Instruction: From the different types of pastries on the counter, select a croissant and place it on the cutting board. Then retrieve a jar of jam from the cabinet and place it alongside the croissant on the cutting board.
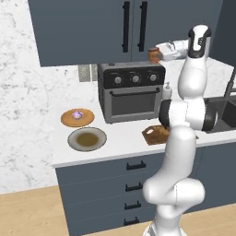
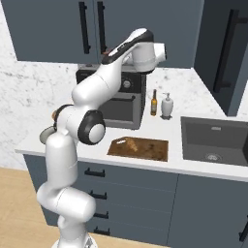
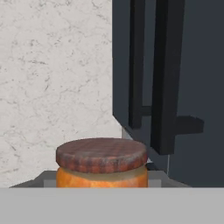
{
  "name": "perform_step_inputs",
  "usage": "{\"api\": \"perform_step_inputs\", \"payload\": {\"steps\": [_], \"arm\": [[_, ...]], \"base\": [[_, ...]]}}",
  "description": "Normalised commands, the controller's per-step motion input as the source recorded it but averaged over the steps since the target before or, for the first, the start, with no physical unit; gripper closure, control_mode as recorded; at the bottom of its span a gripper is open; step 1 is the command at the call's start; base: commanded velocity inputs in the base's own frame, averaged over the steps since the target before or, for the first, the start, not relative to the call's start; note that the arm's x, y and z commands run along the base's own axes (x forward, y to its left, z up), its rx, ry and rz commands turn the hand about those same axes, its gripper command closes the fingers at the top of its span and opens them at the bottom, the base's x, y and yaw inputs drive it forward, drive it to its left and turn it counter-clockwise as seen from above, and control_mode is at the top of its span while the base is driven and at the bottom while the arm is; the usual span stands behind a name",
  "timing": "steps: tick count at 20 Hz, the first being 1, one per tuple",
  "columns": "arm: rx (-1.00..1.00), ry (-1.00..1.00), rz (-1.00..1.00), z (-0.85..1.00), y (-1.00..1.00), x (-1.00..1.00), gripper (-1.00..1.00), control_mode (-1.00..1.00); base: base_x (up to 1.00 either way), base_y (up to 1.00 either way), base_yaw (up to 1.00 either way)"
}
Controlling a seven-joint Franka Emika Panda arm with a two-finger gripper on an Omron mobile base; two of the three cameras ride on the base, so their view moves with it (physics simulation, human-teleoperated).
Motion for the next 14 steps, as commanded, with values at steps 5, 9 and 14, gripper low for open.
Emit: {"api": "perform_step_inputs", "payload": {"steps": [5, 9, 14], "arm": [[0.0, -0.08, 0.0, -0.34, -0.47, -0.03, 1.0, -1.0], [0.01, -0.05, -0.01, -0.12, -0.59, -0.2, 1.0, -1.0], [0.01, 0.0, -0.04, -0.25, -0.52, -0.33, 1.0, -1.0]], "base": [[0.0, 0.0, 0.0], [0.0, 0.0, 0.0], [0.0, 0.0, 0.0]]}}
